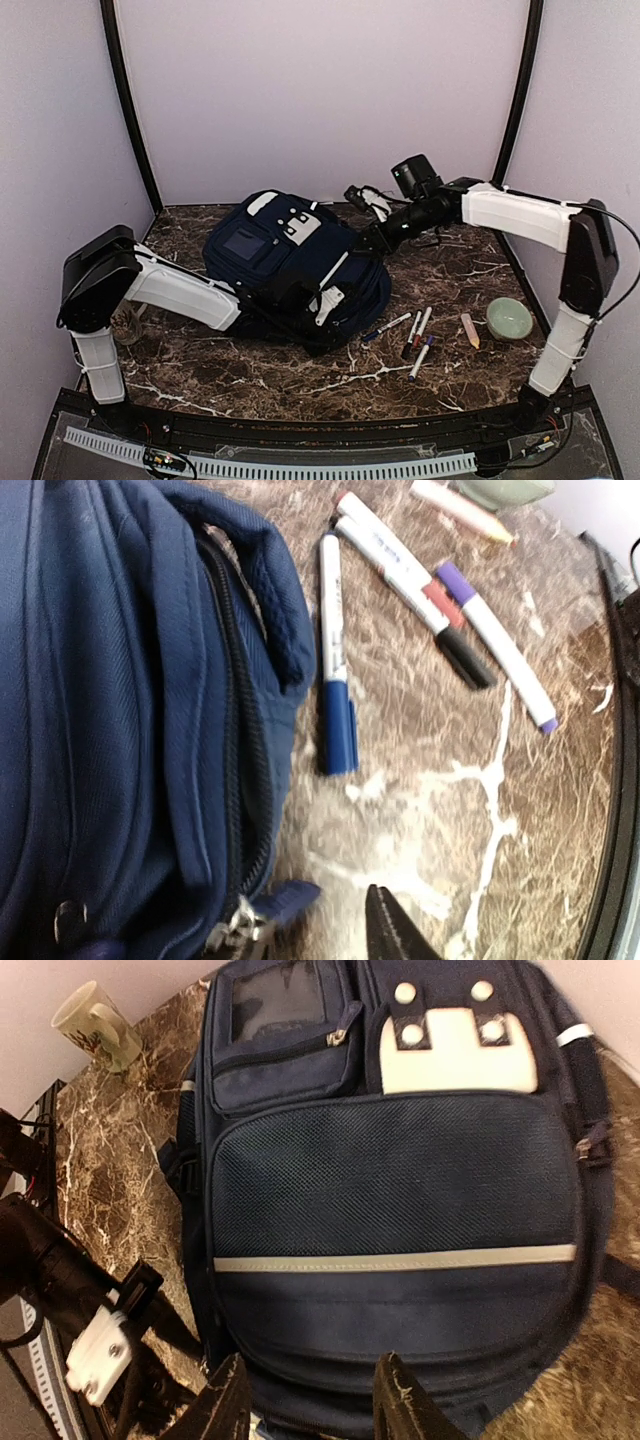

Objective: Pack the student bag
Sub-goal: Zip the largest pocket of the bag in the student bag, then adjust the student bag at the center of the board.

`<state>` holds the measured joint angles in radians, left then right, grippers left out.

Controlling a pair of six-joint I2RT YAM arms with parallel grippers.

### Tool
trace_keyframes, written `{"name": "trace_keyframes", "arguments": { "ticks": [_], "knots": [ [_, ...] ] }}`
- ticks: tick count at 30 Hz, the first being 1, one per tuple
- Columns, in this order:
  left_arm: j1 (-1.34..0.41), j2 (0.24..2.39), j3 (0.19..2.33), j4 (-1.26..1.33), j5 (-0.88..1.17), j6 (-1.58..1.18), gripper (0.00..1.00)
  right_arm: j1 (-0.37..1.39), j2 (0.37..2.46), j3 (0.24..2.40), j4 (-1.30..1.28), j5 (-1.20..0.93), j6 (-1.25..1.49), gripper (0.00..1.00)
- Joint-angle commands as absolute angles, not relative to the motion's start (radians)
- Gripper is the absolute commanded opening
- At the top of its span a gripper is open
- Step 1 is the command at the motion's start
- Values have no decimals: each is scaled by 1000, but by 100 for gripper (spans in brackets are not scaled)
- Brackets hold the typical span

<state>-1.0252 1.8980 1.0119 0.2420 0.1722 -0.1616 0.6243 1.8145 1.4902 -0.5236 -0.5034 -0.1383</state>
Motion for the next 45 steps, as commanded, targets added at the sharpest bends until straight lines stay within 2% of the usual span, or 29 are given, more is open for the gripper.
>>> {"name": "trace_keyframes", "arguments": {
  "ticks": [1, 5, 9, 15, 26, 31, 38, 45],
  "knots": [
    [-1035, 1775, 1079, -139, 27, -78, 40, 602, 1586, 1325, -485, -476, -189, 43],
    [-1035, 1715, 1101, -343, -69, -5, 46, 596, 1434, 1173, -430, -462, -225, 45],
    [-1035, 1670, 1097, -415, -159, 112, 47, 592, 1347, 1019, -309, -470, -243, 47],
    [-1034, 1652, 1072, -307, -213, 283, 45, 588, 1352, 989, -290, -477, -261, 47],
    [-1023, 1798, 1181, -277, -179, 366, 43, 587, 1386, 970, -275, -491, -256, 47],
    [-1001, 1851, 1204, -251, -169, 394, 32, 586, 1400, 955, -248, -462, -248, 47],
    [-988, 1853, 1236, -150, -46, 397, 1, 582, 1431, 1042, -344, -406, -254, 46],
    [-926, 1849, 1262, 77, 214, 189, 0, 585, 1551, 1205, -583, -364, -285, 42]
  ]
}}
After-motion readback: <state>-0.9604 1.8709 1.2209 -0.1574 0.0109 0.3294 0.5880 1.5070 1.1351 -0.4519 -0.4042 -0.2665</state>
